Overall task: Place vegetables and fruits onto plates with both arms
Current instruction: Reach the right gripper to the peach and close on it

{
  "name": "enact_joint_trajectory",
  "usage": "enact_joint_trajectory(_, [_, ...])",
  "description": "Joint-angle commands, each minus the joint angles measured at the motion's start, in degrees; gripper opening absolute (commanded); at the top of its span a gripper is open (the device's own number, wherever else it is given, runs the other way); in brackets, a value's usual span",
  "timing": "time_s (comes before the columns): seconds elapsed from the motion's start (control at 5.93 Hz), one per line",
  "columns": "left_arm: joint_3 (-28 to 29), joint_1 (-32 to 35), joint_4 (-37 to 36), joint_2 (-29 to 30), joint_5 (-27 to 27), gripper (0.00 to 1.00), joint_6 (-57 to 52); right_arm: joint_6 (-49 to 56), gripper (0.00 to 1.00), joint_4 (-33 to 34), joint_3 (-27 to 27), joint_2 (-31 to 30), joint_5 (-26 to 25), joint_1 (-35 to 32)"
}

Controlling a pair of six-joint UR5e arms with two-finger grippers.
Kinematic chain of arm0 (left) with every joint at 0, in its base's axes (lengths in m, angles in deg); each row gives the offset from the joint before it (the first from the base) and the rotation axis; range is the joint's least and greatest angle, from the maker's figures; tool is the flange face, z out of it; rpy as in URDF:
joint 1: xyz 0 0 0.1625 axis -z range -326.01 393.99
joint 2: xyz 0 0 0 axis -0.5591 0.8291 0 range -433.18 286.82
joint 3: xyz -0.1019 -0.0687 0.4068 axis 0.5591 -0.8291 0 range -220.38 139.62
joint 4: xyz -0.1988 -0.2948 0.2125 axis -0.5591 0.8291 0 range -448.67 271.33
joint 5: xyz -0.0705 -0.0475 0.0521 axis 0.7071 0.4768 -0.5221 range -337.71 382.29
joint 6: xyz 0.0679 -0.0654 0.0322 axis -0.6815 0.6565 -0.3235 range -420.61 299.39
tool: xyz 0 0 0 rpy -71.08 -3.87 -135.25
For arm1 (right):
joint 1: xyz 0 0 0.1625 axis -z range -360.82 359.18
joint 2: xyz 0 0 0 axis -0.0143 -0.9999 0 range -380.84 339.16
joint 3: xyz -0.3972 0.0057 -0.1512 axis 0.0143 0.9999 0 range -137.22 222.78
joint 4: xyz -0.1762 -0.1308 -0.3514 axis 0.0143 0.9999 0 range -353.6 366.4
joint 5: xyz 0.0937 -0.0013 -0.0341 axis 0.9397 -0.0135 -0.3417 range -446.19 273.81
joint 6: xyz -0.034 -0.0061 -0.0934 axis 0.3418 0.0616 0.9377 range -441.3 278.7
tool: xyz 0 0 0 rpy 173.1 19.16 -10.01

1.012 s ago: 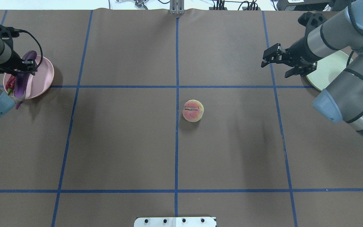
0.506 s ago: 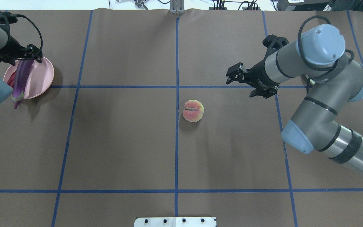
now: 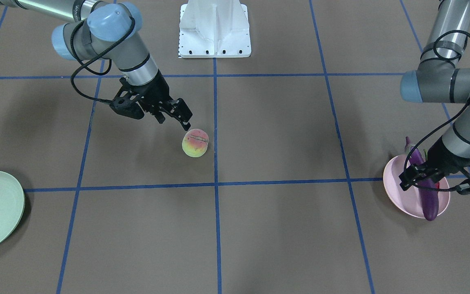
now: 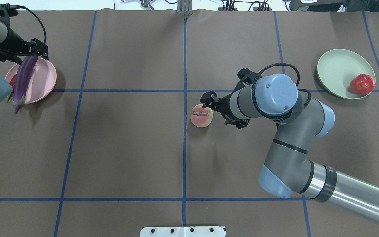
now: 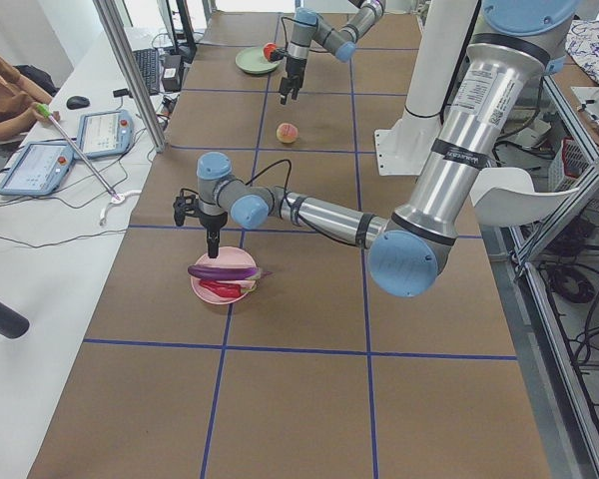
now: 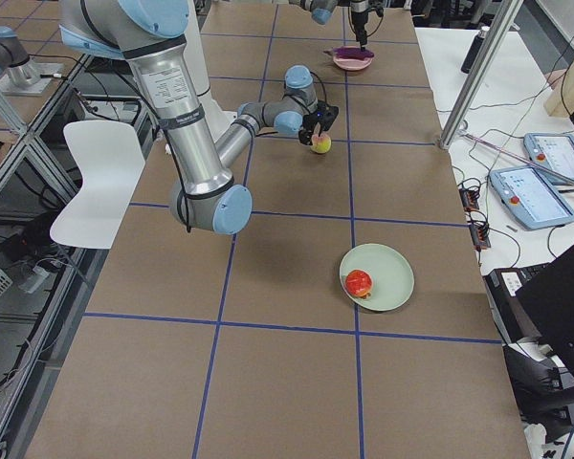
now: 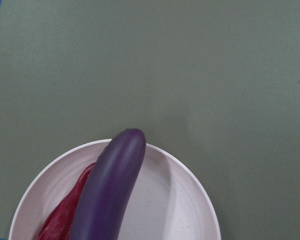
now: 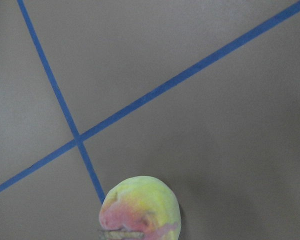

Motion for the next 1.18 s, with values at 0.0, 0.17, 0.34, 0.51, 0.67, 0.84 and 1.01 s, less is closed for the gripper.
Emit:
enact_joint_trajectory(0.0, [-0.42, 0.02, 0.02, 0.03, 0.56, 1.00, 0.71, -3.70, 1.00, -0.03, 4.04, 3.16, -5.30, 2.83])
enact_joint_trajectory(0.17, [-0.59, -0.07, -0.07, -0.05, 0.56, 1.00, 0.88, -3.80, 1.00, -0.03, 5.29, 3.88, -5.93, 3.10])
enact_joint_trajectory(0.34, [-0.68, -0.07, -0.07, 0.03, 0.48, 1.00, 0.97, -3.80, 1.00, -0.03, 5.56, 4.32, -6.03, 3.11])
enact_joint_trajectory(0.51, [-0.68, -0.07, -0.16, 0.03, 0.56, 1.00, 0.97, -3.71, 1.00, -0.64, 7.56, 4.50, -6.20, 3.11])
enact_joint_trajectory(0.67, [-0.77, -0.07, -0.16, 0.03, 0.56, 1.00, 0.97, -3.80, 1.00, -0.56, 8.98, 6.42, -6.72, 3.11])
enact_joint_trajectory(0.84, [-0.77, -0.07, -0.24, -0.05, 0.56, 1.00, 1.14, -3.80, 1.00, -0.73, 11.43, 7.48, -7.16, 3.11])
enact_joint_trajectory(1.01, [-1.03, -0.07, -0.33, -0.05, 0.56, 1.00, 1.41, -3.80, 1.00, -0.65, 11.45, 7.41, -7.17, 3.11])
